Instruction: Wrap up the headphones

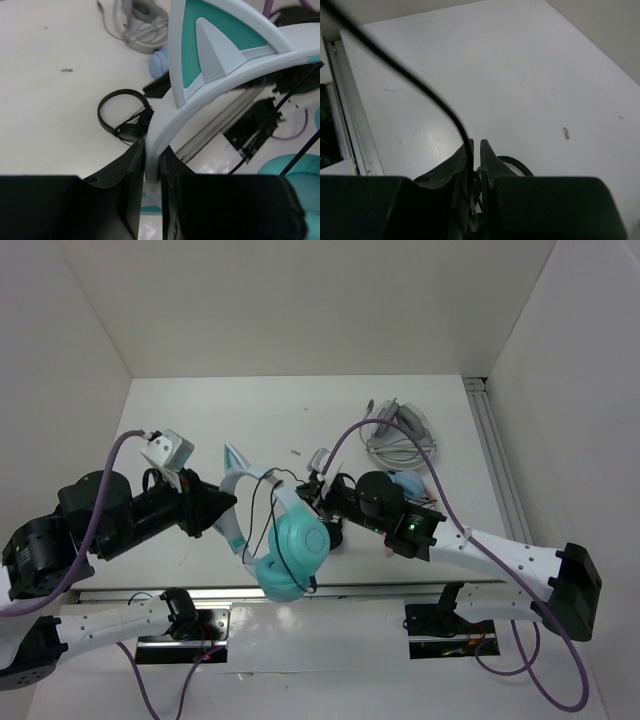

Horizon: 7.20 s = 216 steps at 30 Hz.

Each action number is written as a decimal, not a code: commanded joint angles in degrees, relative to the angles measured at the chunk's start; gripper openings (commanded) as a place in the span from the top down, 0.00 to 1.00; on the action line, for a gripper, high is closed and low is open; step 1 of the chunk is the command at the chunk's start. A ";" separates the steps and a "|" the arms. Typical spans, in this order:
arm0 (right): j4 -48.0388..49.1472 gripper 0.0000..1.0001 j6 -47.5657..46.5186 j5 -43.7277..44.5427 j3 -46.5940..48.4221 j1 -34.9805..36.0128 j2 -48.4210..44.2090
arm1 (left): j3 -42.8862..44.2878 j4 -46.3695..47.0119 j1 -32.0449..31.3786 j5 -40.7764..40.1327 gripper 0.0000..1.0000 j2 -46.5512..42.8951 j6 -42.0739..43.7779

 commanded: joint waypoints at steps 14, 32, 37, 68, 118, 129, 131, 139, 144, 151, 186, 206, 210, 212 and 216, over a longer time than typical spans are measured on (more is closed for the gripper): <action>29.98 0.81 14.98 -14.64 -11.03 -6.59 10.39 | 6.30 8.98 -0.04 -19.49 1.00 2.77 -13.25; 34.81 0.58 18.24 -20.18 -12.17 -8.71 14.88 | 5.69 10.56 -0.04 -21.34 1.00 4.00 -13.25; 35.88 0.54 18.24 -20.18 -12.70 -8.71 16.01 | 5.69 10.56 -0.04 -21.34 1.00 4.00 -13.78; 44.40 0.74 23.96 -24.92 -10.23 -8.71 24.19 | 3.31 11.62 -0.04 -22.40 1.00 0.66 -14.31; 49.59 0.70 25.54 -23.87 -6.37 -6.07 28.59 | 0.50 11.62 -0.04 -22.92 1.00 -1.45 -15.36; 52.13 0.99 26.07 -22.73 -6.54 -5.54 29.11 | -0.03 11.62 -0.04 -22.92 1.00 -1.98 -15.89; 52.14 1.00 26.59 -22.03 -7.25 -5.54 29.11 | -0.03 11.62 -0.04 -23.54 1.00 -1.98 -15.89; 35.64 1.00 19.57 -9.83 -9.53 3.85 21.39 | 1.03 7.50 -0.04 -36.09 1.00 -1.81 -19.31; 32.28 1.00 16.85 -2.98 -13.48 11.48 14.88 | 3.75 4.94 -0.04 -46.28 1.00 1.45 -19.84; 24.46 1.00 12.79 8.37 -12.44 21.95 9.34 | 6.22 -2.70 -0.04 -53.94 1.00 7.95 -24.13; -17.91 0.99 -10.85 41.34 11.91 33.30 0.98 | -16.55 -4.11 -1.87 -24.61 1.00 12.53 -0.08; -16.25 0.99 -25.35 59.71 11.12 36.73 0.91 | -6.35 -14.13 -4.61 -12.91 1.00 18.50 2.56; -13.00 0.99 -27.81 58.31 9.80 35.51 -0.68 | -4.42 -14.84 -4.61 -9.57 1.00 19.11 3.62; -12.99 0.98 -28.34 58.31 9.80 35.50 -1.21 | -4.42 -15.36 -4.61 -7.82 1.00 19.12 4.32; -14.66 0.95 -27.72 58.31 10.33 35.50 -1.21 | -3.37 -15.36 -4.61 -6.23 1.00 19.82 5.56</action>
